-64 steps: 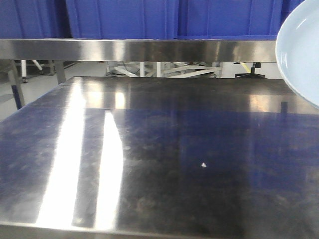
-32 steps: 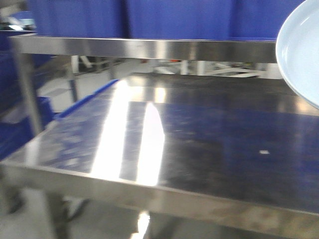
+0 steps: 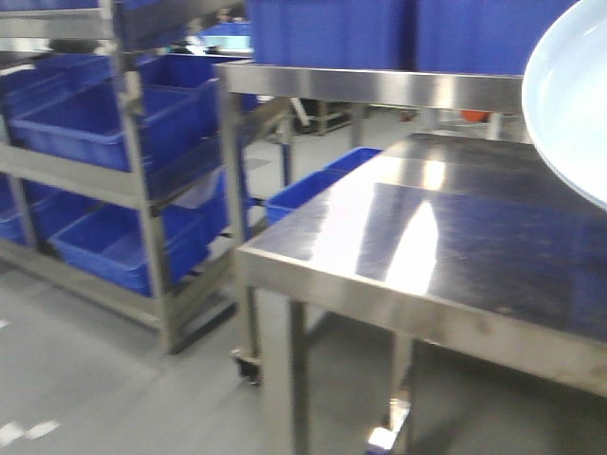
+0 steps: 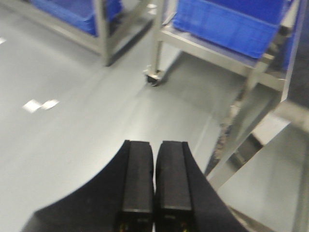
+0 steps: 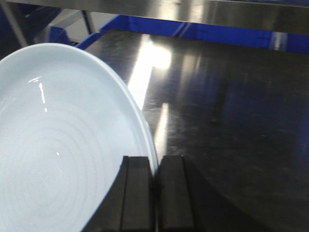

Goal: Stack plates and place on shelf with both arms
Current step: 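Drive the base to the blue-bin shelf while holding the plates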

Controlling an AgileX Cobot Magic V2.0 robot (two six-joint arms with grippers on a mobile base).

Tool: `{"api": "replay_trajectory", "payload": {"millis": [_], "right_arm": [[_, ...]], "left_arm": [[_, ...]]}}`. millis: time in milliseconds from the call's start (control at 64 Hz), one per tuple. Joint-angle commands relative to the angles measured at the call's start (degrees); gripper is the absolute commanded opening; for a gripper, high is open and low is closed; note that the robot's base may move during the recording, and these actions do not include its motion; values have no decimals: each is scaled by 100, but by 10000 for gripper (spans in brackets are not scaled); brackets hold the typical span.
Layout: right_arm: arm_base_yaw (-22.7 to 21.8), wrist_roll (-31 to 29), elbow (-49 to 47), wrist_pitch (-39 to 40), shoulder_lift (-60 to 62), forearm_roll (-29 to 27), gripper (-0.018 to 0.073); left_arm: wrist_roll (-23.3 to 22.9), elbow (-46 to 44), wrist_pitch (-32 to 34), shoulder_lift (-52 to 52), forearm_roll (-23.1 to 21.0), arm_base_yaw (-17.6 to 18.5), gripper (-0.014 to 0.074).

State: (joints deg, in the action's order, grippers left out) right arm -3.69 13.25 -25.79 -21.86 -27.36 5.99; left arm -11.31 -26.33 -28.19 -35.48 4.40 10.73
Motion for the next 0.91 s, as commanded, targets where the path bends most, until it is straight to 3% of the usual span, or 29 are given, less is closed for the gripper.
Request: {"api": "replay_trajectory", "payload": {"millis": [0,891], "right_arm": [[-34,-15,-160,562,0,42,57],[-34,-15,-160,546,0,42,57]], "left_arm": [[-52,-168,416,13,12,-1,97],[-52,-168,416,13,12,-1,97]]}}
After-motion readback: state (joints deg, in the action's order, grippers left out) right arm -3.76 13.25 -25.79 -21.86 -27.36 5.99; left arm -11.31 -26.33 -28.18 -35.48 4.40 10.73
